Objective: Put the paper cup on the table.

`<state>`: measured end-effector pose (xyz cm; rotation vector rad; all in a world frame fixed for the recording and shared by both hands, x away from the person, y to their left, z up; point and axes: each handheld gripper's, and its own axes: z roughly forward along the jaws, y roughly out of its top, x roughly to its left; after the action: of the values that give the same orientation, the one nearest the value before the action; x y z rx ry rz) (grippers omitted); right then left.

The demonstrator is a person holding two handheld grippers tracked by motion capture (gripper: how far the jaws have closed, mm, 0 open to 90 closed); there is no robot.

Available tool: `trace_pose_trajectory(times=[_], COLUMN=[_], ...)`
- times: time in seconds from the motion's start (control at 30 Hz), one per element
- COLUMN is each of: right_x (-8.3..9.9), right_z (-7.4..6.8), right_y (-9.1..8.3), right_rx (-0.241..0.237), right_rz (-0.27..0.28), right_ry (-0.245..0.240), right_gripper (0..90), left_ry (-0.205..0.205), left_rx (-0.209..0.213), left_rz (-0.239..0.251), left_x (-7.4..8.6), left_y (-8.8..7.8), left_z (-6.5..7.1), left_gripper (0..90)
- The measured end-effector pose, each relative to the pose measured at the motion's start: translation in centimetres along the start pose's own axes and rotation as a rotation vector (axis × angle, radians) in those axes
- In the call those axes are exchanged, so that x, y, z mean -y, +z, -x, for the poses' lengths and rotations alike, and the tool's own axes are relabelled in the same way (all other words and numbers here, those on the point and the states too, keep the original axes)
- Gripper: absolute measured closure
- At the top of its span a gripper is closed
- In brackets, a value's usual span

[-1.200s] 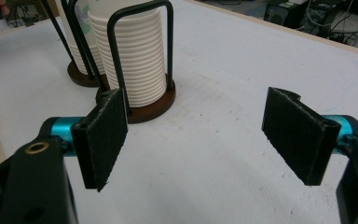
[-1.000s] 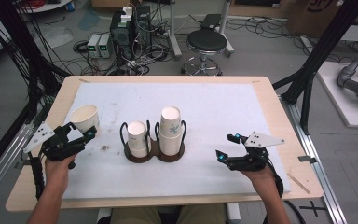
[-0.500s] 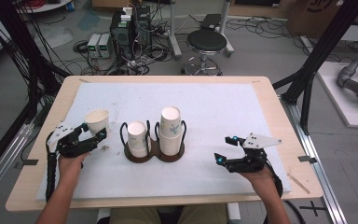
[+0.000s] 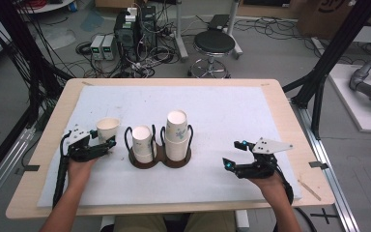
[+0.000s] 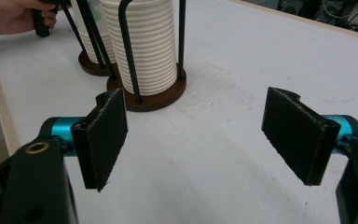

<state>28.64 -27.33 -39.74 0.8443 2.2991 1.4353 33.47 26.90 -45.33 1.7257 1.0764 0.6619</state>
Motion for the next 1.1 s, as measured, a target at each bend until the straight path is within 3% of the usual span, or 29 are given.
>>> trace_pose_trajectory(times=[0.13,0.23,0.57,0.63,0.7,0.77,0.9,1.1], right_x=[0.0,0.0,-0.1,-0.1,0.0,0.0,0.2,0.2], right_z=[0.0,0.0,-0.1,-0.1,0.0,0.1,0.1,0.1], right_y=[-0.1,-0.2,-0.2,-0.2,-0.2,-0.2,-0.3,-0.5], right_rx=[0.000,0.003,-0.003,-0.002,-0.002,-0.001,-0.001,0.005], right_rz=[0.001,0.006,0.005,0.004,0.006,0.007,-0.002,-0.003], right_ry=[-0.001,0.000,-0.005,-0.002,-0.003,-0.004,0.004,0.006], right_gripper=[23.1,23.0,23.1,23.0,23.0,23.1,23.0,23.0], left_ry=[0.063,0.083,0.049,0.040,-0.008,-0.030,-0.030,-0.030], left_rx=[-0.032,-0.041,-0.047,-0.052,-0.051,-0.028,-0.005,-0.044], left_rz=[-0.082,-0.120,-0.146,-0.137,-0.123,-0.106,-0.061,0.001], left_x=[0.0,0.0,0.7,0.8,0.8,0.8,0.8,0.7], left_y=[-0.2,-0.8,-1.4,-1.5,-1.7,-2.1,-3.6,-5.8], left_z=[0.5,0.7,0.5,0.5,0.6,0.6,0.8,0.6], left_gripper=[33.5,33.5,31.8,29.0,19.5,16.4,16.4,16.4])
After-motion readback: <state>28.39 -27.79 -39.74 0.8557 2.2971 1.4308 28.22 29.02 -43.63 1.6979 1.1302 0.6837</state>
